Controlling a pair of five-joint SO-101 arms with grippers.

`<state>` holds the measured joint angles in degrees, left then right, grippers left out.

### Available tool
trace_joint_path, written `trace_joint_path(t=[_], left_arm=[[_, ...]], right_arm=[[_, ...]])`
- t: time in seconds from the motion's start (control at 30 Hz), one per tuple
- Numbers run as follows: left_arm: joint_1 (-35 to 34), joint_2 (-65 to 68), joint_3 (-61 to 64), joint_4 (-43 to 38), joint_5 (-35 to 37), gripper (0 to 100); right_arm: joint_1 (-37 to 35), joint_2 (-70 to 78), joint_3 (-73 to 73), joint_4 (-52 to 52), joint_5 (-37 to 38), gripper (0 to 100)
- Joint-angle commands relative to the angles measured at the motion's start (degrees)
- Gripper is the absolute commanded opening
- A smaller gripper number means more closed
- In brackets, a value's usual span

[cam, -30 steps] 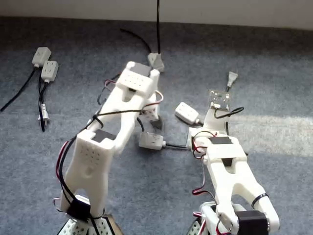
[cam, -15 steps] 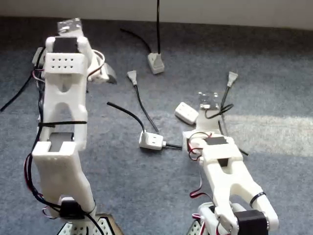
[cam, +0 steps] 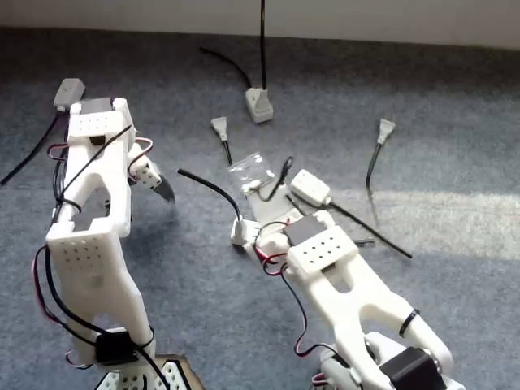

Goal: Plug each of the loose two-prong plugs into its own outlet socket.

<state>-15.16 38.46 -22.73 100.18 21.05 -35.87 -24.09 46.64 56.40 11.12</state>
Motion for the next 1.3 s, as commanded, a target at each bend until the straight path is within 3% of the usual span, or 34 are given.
trace_joint_path(t=[0.0,0.1,0.33,0.63,0.87,0.93,1.1,1.27], left_arm=[[1.98,1.45,0.13,0.26,-0.26,32],[3.65,3.91,0.04,0.26,-0.26,32],[3.65,6.11,-0.31,0.26,-0.26,32],[3.82,6.11,0.04,-1.23,-0.26,32],[3.65,6.11,-0.04,-1.32,-0.26,32],[3.65,6.11,-0.13,-1.32,-0.26,32],[3.65,6.20,-0.13,-1.32,-0.26,32],[3.74,6.20,-0.04,-1.32,-0.26,32]], right_arm=[[-2.68,-1.36,-6.29,4.62,17.76,25.9],[-1.63,-0.84,-6.99,4.26,31.65,25.9],[-0.84,11.74,-11.74,4.26,40.88,25.9],[0.40,31.52,-28.79,4.26,40.70,25.9],[1.36,41.71,-32.31,4.26,40.70,25.3],[1.63,41.98,-32.31,4.26,40.70,21.2],[1.71,38.81,-32.57,4.26,40.97,0.4],[6.11,33.36,-39.43,4.26,40.70,2.2]])
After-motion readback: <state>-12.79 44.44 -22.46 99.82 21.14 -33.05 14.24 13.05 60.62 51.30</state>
